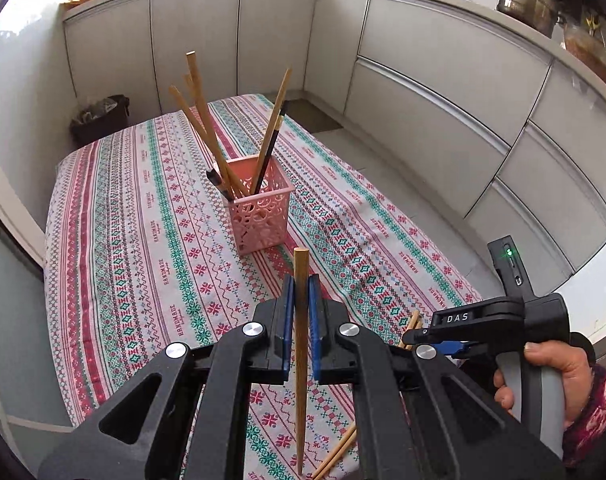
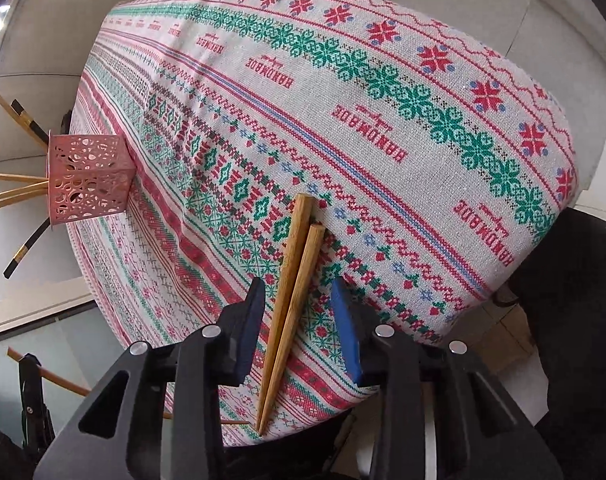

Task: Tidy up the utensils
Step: 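Lift the chopstick with the left gripper while the right gripper grasps two bamboo chopsticks, then carry both grippers' chopsticks over the pink holder and lower them in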

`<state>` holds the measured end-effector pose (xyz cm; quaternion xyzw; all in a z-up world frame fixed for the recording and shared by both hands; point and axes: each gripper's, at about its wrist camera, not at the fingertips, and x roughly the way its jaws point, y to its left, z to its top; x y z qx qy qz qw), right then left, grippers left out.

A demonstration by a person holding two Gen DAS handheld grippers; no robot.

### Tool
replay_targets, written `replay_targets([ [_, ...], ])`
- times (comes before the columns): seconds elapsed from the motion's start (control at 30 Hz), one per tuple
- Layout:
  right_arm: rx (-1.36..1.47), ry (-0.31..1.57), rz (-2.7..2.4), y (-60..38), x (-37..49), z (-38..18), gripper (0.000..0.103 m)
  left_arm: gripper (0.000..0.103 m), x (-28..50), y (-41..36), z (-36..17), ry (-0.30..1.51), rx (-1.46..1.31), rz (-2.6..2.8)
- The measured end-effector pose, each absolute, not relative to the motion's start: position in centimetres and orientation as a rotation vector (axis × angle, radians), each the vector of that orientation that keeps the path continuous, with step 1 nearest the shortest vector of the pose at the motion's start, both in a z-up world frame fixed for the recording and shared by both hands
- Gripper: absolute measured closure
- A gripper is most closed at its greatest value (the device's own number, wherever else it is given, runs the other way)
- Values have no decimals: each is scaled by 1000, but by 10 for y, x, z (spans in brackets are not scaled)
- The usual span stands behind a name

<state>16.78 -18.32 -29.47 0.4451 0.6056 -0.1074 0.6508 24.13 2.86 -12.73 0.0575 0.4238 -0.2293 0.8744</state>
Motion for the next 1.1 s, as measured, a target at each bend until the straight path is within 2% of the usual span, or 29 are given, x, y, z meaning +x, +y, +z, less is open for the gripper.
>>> replay_targets([
  [0.03,992,1372,-255,-181,169,-292,78,97,242,29,-127,880,111,-480],
  [0.07,974,1371,-265,-178,171,-291,87,97,241,30,-126,877,105,-481],
  [0.1,963,1374,-270,-177,171,-290,90,97,241,32,-125,874,101,-480],
  [0.77,975,1312,-278,-185,189,-298,93,97,228,36,-101,780,58,-454],
  [0.93,932,1153,-179,-194,177,-288,94,97,214,47,-79,707,1,-445],
  [1.1,763,1008,-80,-181,163,-245,94,97,202,49,-63,650,-34,-444],
])
